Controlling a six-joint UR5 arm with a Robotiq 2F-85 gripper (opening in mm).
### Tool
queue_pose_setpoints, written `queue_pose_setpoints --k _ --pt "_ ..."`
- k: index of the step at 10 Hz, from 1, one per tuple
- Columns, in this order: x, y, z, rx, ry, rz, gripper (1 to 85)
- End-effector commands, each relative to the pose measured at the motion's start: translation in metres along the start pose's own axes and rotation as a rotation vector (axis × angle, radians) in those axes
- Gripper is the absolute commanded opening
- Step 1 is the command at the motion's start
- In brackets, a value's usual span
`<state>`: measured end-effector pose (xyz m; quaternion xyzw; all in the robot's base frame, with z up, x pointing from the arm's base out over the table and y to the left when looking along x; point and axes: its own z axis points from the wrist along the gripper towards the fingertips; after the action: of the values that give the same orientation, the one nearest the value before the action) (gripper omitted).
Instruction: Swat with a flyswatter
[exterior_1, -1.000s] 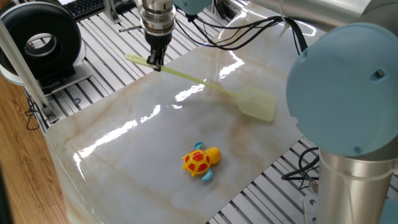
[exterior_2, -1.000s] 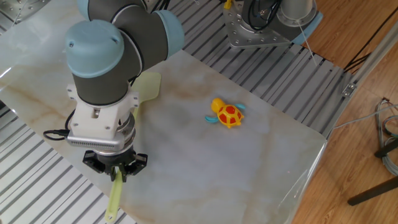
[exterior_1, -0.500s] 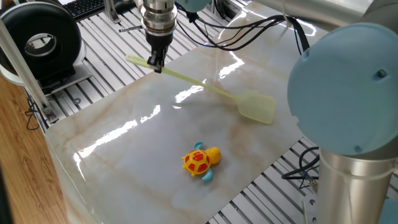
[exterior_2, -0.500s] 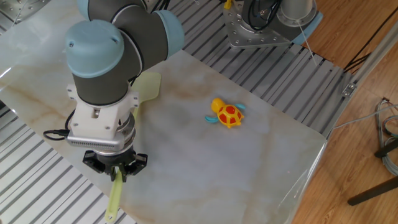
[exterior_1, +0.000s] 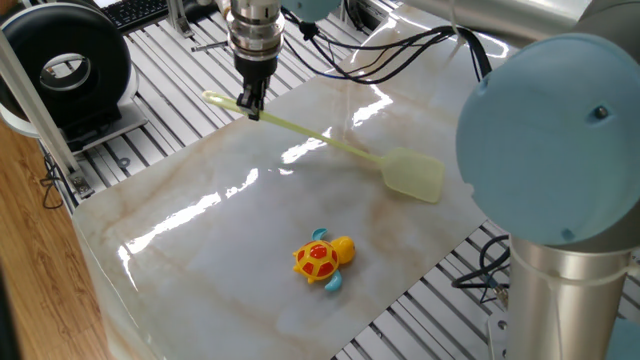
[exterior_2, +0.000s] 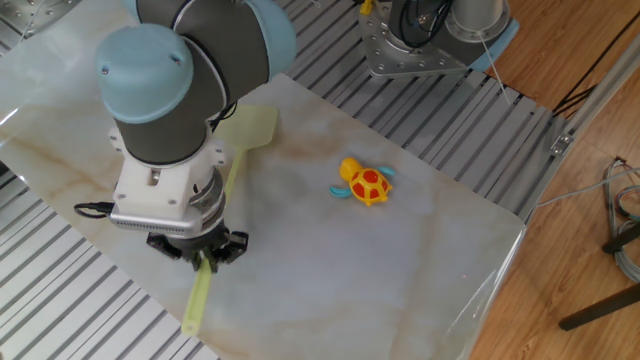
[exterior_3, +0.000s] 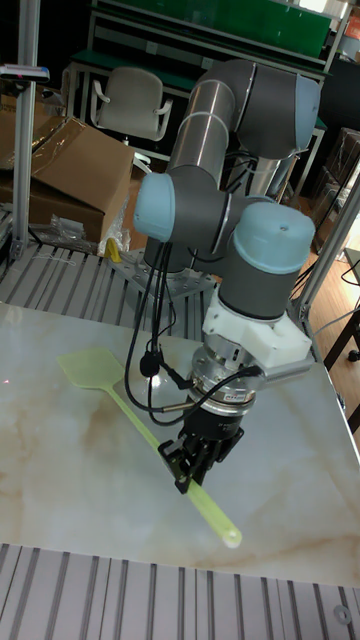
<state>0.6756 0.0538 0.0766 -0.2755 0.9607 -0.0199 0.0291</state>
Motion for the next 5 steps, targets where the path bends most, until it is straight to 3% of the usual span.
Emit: queue_pose_setpoints --k 1,3,5 --pt "0.022 0.004 -0.018 0.033 0.094 0.045 1.3" --pt "0.012 -0.003 -0.011 0.035 0.046 0.02 1.3" --pt "-0.001 -0.007 0.004 0.003 -0.011 -0.008 1.3"
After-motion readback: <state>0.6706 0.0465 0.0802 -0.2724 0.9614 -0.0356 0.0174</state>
